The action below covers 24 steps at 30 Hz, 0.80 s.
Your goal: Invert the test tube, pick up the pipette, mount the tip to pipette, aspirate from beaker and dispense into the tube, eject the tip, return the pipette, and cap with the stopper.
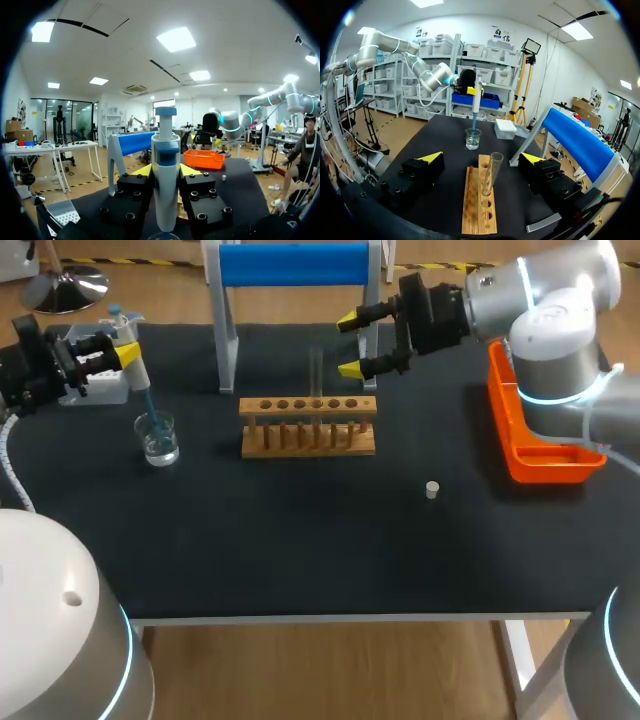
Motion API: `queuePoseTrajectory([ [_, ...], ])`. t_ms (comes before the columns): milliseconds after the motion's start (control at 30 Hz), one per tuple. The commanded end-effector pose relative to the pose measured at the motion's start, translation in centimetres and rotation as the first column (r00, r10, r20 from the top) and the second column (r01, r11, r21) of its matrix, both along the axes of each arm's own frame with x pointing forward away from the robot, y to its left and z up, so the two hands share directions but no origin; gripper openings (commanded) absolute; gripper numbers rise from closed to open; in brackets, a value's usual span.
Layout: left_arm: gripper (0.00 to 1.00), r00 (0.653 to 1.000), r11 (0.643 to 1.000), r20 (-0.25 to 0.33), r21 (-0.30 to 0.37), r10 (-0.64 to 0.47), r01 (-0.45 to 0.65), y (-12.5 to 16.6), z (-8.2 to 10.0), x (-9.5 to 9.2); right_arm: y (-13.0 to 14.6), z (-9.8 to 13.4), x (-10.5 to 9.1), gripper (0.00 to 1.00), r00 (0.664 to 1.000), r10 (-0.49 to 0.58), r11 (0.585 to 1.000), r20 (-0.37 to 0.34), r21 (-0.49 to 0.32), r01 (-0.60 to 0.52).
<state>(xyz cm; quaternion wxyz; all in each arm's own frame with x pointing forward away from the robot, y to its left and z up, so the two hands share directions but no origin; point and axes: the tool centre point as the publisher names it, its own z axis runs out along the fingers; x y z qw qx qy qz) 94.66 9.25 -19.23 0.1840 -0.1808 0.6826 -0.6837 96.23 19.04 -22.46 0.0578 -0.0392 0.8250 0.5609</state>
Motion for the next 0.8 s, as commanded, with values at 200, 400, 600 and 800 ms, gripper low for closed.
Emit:
queuePoseTrajectory([
  [200, 0.00, 1.000, 1.000, -0.001, 0.000, -0.002, 0.002, 0.1, 0.1, -0.1, 0.7, -2.1, 1.4, 1.00, 1.000, -0.003, 1.000, -0.017, -0.006, 0.003],
  [400, 0.00, 1.000, 1.000, -0.001, 0.000, -0.002, 0.002, 0.1, 0.1, -0.1, 1.0, -3.3, 1.9, 1.00, 1.000, -0.011, 1.000, -0.028, -0.022, 0.011],
  [600, 0.00, 1.000, 1.000, -0.001, 0.000, -0.002, 0.002, 0.1, 0.1, -0.1, 1.8, -4.4, 2.1, 1.00, 0.999, -0.011, 0.999, -0.031, -0.036, 0.010],
  [800, 0.00, 1.000, 1.000, -0.001, 0.000, -0.002, 0.002, 0.1, 0.1, -0.1, 2.5, -5.3, 2.8, 1.00, 0.999, -0.013, 0.999, -0.031, -0.051, 0.011],
])
